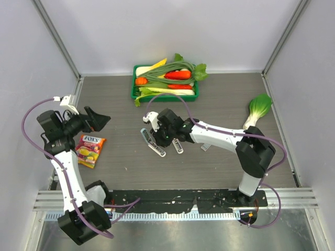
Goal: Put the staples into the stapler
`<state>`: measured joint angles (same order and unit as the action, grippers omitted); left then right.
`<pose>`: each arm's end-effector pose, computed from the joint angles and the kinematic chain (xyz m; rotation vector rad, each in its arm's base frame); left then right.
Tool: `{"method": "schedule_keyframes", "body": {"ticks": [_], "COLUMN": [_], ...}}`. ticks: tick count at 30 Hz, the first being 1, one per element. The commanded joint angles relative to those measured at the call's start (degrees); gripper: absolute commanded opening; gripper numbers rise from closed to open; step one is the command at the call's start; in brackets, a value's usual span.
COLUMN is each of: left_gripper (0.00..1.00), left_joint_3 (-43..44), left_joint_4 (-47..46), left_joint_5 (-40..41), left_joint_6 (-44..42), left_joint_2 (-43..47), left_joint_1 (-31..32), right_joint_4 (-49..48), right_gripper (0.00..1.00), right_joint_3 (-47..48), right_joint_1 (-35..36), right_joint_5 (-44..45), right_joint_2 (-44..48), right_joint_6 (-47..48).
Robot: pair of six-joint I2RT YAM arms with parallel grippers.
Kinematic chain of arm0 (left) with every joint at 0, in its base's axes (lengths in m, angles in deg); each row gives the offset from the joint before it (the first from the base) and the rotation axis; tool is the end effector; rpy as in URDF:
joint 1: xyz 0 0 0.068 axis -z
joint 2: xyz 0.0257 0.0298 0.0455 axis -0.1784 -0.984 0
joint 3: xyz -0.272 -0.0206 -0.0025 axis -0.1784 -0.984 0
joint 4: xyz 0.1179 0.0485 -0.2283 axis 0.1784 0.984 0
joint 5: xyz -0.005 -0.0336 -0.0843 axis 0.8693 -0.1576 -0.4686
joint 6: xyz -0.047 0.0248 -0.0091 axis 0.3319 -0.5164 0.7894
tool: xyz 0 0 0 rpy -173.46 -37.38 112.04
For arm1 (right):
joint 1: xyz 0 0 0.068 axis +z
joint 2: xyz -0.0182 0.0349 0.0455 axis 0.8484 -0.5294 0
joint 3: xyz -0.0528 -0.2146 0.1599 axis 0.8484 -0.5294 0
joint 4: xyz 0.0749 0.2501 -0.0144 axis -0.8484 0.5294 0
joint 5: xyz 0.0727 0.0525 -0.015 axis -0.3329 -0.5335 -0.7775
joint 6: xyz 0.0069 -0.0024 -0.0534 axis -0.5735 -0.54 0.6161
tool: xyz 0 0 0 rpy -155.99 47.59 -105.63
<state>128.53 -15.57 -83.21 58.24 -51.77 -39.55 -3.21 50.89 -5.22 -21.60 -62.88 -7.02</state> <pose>0.1767 0.0649 0.3310 -0.0228 1.8774 -0.7501 0.2266 0.3091 0.2263 -1.2537 2.1351 0.5916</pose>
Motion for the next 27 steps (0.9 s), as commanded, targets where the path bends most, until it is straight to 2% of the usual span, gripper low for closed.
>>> {"method": "schedule_keyframes", "body": {"ticks": [1, 9, 27], "left_gripper": [1.00, 1.00, 1.00], "left_joint_3": [0.1, 0.1, 0.2], "left_joint_4": [-2.4, -2.3, -2.3], "left_joint_5": [-1.7, -1.7, -1.7], "left_joint_6": [0.7, 0.8, 0.9], "left_joint_2": [0.9, 0.6, 0.5], "left_joint_1": [-0.7, -0.9, -1.5], "right_joint_4": [-3.4, -2.9, -2.8], "right_gripper": [0.19, 0.19, 0.19], "right_joint_3": [2.1, 1.8, 0.8], "right_joint_1": [0.4, 1.1, 1.3], "right_joint_5": [-0.1, -1.4, 2.2], "right_joint_2": [-0.8, -2.7, -3.3], "right_joint_6": [-2.7, -4.1, -6.6]}}
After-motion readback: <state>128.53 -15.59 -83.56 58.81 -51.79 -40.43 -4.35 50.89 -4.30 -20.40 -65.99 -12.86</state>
